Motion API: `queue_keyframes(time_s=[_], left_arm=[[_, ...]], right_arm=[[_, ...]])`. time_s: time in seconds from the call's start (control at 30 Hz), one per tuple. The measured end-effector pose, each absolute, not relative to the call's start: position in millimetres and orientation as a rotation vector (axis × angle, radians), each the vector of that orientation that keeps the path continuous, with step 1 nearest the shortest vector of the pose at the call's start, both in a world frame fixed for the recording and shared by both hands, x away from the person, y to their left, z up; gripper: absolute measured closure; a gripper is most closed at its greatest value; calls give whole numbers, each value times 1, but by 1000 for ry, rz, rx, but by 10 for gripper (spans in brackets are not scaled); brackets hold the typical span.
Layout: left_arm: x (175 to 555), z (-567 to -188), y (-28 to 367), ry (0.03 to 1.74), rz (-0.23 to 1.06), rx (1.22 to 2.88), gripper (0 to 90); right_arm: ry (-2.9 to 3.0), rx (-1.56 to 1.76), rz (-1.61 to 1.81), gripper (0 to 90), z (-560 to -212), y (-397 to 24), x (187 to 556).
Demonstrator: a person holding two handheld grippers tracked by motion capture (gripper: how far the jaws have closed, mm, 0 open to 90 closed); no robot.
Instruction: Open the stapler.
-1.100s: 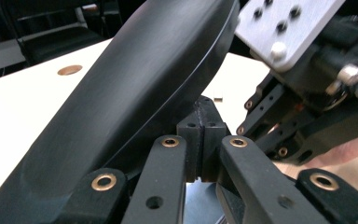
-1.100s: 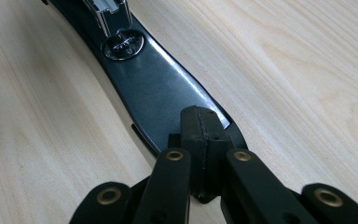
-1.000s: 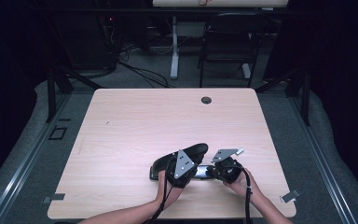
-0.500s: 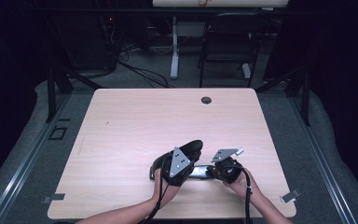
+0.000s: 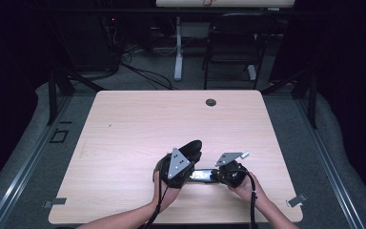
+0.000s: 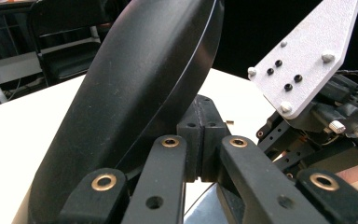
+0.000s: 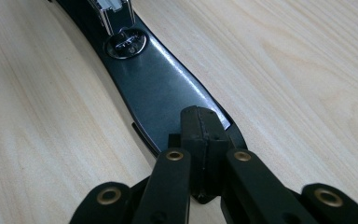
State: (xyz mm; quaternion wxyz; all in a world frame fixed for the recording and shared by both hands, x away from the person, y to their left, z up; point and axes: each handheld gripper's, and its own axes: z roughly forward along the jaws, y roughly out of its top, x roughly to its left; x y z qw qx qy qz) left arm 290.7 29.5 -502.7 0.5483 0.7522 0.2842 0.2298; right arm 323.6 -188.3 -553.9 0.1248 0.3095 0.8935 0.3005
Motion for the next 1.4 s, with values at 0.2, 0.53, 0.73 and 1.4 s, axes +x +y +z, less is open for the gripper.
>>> queue_keyframes(time_s=[0.2, 0.53, 0.73, 1.4], left_arm=[[293, -499, 34, 685, 545, 1771, 900], [297, -491, 48, 714, 534, 1739, 900], [298, -488, 52, 732, 525, 1740, 900], [300, -480, 68, 748, 556, 1726, 900]], right_arm=[[2607, 892, 873, 900, -554, -189, 324], [2603, 900, 887, 900, -554, -187, 323], [2608, 895, 877, 900, -554, -187, 323], [2614, 886, 873, 900, -554, -186, 324]])
